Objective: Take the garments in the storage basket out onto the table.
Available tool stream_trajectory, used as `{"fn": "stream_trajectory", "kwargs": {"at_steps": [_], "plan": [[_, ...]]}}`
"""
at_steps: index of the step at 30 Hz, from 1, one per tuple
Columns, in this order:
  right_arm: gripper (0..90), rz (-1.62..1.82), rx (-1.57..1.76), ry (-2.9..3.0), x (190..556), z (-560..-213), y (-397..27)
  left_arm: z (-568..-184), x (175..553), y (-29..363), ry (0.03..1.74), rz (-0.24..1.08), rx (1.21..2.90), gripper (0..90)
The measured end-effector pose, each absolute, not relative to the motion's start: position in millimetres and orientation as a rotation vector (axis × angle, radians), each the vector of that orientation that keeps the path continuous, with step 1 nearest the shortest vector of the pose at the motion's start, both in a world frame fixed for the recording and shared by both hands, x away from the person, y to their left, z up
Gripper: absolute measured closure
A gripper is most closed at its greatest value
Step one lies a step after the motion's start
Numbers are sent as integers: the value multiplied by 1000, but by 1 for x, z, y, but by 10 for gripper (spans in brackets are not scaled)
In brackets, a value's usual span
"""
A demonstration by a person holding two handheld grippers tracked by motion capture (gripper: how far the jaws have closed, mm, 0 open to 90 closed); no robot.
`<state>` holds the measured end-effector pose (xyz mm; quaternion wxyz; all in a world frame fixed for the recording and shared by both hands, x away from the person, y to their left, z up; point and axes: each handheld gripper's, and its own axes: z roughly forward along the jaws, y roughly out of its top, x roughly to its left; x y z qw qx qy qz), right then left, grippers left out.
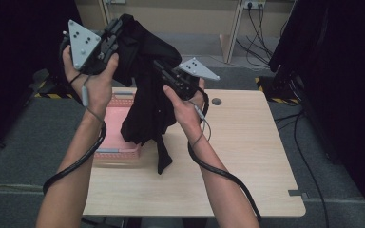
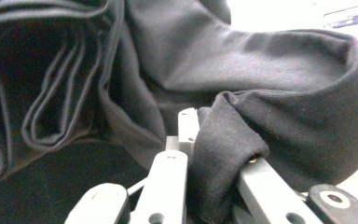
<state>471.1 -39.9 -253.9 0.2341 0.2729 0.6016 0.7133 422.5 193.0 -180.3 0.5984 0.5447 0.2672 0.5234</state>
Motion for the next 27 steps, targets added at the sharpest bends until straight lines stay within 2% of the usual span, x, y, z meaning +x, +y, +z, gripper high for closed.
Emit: {"fn": "stream_trajectory", "kwargs": {"at_steps": [1,7,15,18,27], "plan": [[879,1933,727,1605,466,-236,-60,-180,422,193,620,1214,1263,837],[879,1933,727,1605,466,-236,-60,-184,423,192,623,1198,1269,837],[879,1912,708,1556,460,-218,-87,-197,429,181,625,1158,1297,837],[879,1903,705,1551,458,-217,-92,-208,432,170,618,1110,1331,837],[879,1876,724,1534,457,-217,-112,-215,434,150,584,1077,1366,838]]}}
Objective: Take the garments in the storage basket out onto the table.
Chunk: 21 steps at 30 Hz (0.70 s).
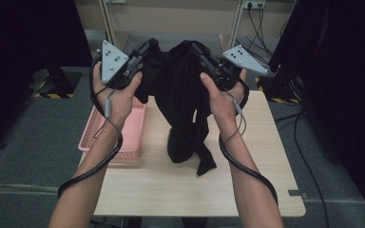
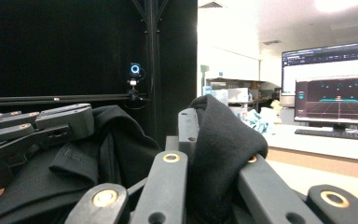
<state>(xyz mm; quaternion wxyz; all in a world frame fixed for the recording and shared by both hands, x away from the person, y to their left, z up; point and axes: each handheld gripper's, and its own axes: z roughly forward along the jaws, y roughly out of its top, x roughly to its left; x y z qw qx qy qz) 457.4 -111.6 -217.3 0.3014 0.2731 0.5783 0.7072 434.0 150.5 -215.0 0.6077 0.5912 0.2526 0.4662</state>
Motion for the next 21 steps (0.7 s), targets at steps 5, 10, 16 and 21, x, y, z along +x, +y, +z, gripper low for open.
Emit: {"fn": "stream_trajectory", "kwargs": {"at_steps": [5,10,16,21], "plan": [[878,1857,727,1530,456,-218,-124,-217,434,139,565,1047,1383,838],[878,1830,719,1551,453,-219,-137,-221,434,130,544,1019,1398,837],[877,1795,720,1572,450,-222,-156,-226,435,123,505,939,1401,836],[875,1762,709,1600,445,-224,-170,-233,436,115,488,899,1419,833]]}}
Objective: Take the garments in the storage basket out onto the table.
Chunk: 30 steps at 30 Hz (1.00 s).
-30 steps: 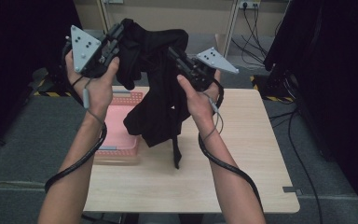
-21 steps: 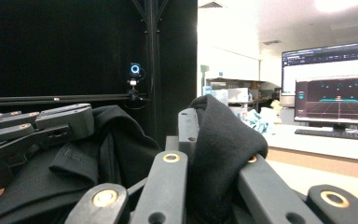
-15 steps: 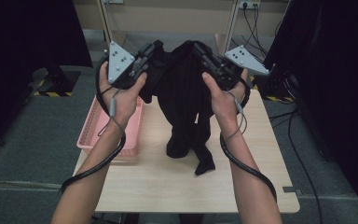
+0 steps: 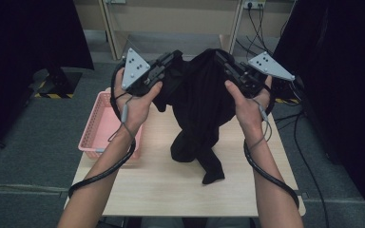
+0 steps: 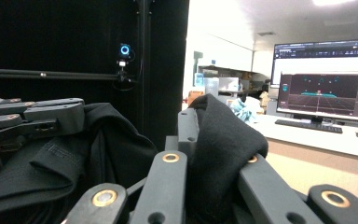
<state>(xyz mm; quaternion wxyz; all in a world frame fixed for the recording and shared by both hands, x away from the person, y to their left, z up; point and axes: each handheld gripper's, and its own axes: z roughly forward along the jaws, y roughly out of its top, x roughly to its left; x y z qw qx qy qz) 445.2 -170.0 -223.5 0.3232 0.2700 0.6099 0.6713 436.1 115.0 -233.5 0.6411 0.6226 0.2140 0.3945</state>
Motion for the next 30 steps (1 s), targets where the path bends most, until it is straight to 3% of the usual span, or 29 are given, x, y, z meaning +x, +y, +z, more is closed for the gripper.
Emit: {"fn": "stream_trajectory", "kwargs": {"at_steps": [17,30], "plan": [[870,1668,743,1671,443,-247,-204,-265,444,86,462,788,1492,830],[860,1614,769,1787,441,-287,-201,-303,446,71,469,721,1562,828]]}}
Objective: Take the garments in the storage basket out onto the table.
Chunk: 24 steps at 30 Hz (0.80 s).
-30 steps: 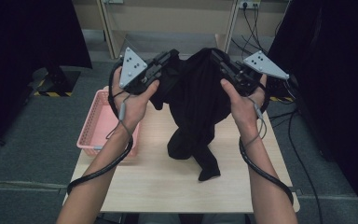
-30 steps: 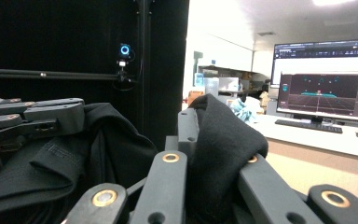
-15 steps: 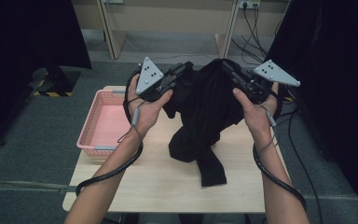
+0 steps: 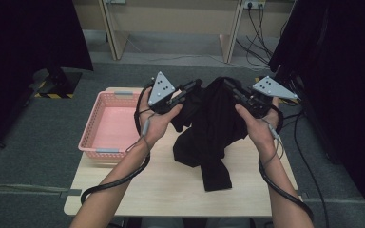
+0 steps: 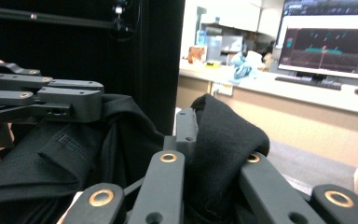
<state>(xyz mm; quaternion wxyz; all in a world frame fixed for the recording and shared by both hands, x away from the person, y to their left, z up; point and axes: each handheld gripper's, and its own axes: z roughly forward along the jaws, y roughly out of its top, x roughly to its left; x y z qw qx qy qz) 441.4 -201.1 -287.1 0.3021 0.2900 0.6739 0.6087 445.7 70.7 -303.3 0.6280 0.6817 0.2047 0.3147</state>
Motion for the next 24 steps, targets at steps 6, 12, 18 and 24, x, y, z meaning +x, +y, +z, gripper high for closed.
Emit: {"fn": "stream_trajectory", "kwargs": {"at_steps": [6,12,18,24], "plan": [[859,1591,789,1832,444,-306,-199,-320,448,66,484,700,1591,828],[853,1580,808,1857,445,-320,-199,-332,449,60,488,691,1619,827],[844,1568,826,1886,446,-334,-200,-350,452,53,500,670,1652,826],[842,1549,855,1917,447,-352,-202,-369,456,50,525,650,1684,825]]}}
